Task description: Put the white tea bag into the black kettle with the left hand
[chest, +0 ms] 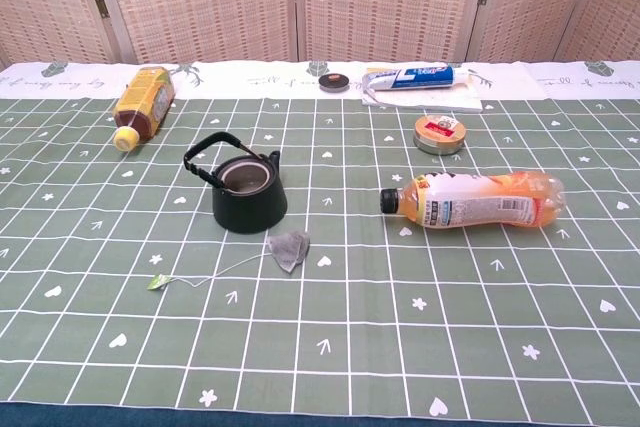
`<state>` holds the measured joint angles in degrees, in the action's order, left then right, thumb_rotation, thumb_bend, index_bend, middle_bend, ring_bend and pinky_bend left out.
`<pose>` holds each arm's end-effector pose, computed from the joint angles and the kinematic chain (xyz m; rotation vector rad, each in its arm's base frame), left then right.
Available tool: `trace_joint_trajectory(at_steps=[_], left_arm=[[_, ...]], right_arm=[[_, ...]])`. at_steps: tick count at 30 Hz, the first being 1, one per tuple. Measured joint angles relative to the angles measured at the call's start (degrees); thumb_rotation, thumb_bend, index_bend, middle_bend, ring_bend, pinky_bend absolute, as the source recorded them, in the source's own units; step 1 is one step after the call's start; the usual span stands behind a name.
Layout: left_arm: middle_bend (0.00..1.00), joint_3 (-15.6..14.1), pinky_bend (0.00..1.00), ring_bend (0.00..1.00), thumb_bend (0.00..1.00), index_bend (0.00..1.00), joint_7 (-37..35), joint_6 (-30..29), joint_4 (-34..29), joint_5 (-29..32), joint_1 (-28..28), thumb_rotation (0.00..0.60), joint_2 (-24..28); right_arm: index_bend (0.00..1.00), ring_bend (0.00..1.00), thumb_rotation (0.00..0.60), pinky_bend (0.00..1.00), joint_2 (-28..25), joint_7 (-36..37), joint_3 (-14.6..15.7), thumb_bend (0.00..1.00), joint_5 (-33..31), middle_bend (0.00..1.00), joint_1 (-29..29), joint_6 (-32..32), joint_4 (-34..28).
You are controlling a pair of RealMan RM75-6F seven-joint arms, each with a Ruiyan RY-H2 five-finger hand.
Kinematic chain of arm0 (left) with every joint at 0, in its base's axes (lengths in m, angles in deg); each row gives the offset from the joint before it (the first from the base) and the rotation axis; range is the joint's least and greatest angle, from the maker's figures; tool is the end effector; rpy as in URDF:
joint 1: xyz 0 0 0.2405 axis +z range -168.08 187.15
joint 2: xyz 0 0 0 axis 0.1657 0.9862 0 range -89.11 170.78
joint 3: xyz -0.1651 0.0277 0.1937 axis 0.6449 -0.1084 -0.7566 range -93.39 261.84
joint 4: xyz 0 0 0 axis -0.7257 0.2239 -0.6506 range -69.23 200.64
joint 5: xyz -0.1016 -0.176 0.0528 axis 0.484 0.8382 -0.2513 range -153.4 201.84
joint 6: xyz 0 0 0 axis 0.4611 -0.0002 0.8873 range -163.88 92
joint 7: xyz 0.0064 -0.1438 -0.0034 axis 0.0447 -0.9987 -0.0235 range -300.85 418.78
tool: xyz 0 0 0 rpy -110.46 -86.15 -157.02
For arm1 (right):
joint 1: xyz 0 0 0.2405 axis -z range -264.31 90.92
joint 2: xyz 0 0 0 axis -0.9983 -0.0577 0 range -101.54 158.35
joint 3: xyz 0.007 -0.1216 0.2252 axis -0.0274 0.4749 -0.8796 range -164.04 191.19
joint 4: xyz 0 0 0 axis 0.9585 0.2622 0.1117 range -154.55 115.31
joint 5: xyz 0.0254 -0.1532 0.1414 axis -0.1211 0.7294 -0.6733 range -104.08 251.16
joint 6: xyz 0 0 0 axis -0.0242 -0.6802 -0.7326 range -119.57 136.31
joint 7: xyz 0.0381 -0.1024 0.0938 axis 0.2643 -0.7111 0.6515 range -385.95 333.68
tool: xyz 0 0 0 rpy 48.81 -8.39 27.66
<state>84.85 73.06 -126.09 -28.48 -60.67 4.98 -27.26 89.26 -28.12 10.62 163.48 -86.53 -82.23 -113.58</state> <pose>-0.3003 0.1700 0.1417 -1.3859 -0.7734 -0.8040 -0.3091 -0.1537 0.1833 1.3626 -0.8076 0.8901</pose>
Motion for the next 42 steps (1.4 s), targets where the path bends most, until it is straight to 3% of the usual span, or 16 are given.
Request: trace_joint_trajectory(at_steps=[2,5,8,10,11,12,14,16,20,30,40,42], left_arm=[[0.13,0.04,0.17,0.06,0.18,0.11,0.03,0.32,0.07,-0.01,0.05,0.600,-0.09],[0.11,0.21,0.31,0.10,0.18,0.11,-0.09,-0.69,0.39,-0.90,0.22,0.600,-0.75],[0.23,0.17,0.62,0.35,0.18,0.14,-0.71,-2.21,1.21,-3.54,0.30,0.600,-2.25],[0.49,-0.13,0.90,0.69,0.19,0.19,-0.16,-2.24,1.61,-5.76,-0.06,0.600,-3.71],[0.59,-0.30,0.95,0.78,0.19,0.20,0.47,-1.93,1.61,-6.48,-0.32,0.600,-4.30],[0.76,-0.48,1.00,0.91,0.19,0.24,1.25,-1.36,1.48,-6.91,-0.61,0.600,-4.84],[0.94,-0.82,1.00,0.99,0.19,0.32,2.84,0.86,0.57,-6.99,-1.38,0.600,-5.87],[1.00,-0.93,1.00,1.00,0.19,0.39,3.32,4.13,-1.50,-5.68,-2.20,0.600,-6.59],[1.00,-0.45,1.00,1.00,0.19,0.42,4.81,9.68,-6.06,0.21,-3.73,0.600,-8.30],[1.00,1.44,1.00,1.00,0.19,0.37,20.69,17.09,-12.33,13.46,-8.17,0.600,-17.75],[1.00,7.53,1.00,1.00,0.28,0.37,29.61,23.16,-14.70,34.76,-16.53,0.600,-23.90],[1.00,8.68,1.00,1.00,0.29,0.38,29.97,23.62,-14.40,36.54,-18.39,0.600,-24.78]], right_arm=[[0.00,0.13,0.600,0.00,-0.07,-0.01,-0.03,0.44,-0.04,0.00,-0.07,0.10,-0.08],[0.00,0.13,0.600,0.00,-0.37,0.20,0.05,0.44,0.10,0.00,0.07,-0.17,-0.21],[0.00,0.13,0.600,0.00,-0.59,0.83,-0.08,0.44,0.01,0.00,0.24,-0.64,-0.17],[0.00,0.13,0.600,0.00,-0.64,0.94,-0.02,0.44,0.33,0.00,0.25,-0.74,-0.21],[0.00,0.13,0.600,0.00,-0.66,0.97,0.02,0.44,0.57,0.00,0.23,-0.79,-0.27],[0.00,0.13,0.600,0.00,-0.67,1.01,0.08,0.44,0.88,0.00,0.19,-0.84,-0.33],[0.00,0.12,0.600,0.00,-0.70,1.10,0.24,0.44,1.76,0.00,0.07,-0.97,-0.45],[0.00,0.12,0.600,0.00,-0.75,1.34,0.46,0.44,2.62,0.00,-0.07,-1.08,-0.53],[0.00,0.12,0.600,0.00,-1.05,2.42,0.90,0.44,4.01,0.00,-0.19,-1.45,-0.51],[0.00,0.12,0.600,0.00,-2.72,7.45,1.14,0.44,5.87,0.00,1.09,-5.87,0.14],[0.00,0.12,0.600,0.00,-4.05,11.38,1.29,0.44,6.67,0.00,2.08,-7.90,1.12],[0.00,0.12,0.600,0.00,-4.05,11.29,1.35,0.44,6.82,0.00,2.08,-7.90,1.13]])
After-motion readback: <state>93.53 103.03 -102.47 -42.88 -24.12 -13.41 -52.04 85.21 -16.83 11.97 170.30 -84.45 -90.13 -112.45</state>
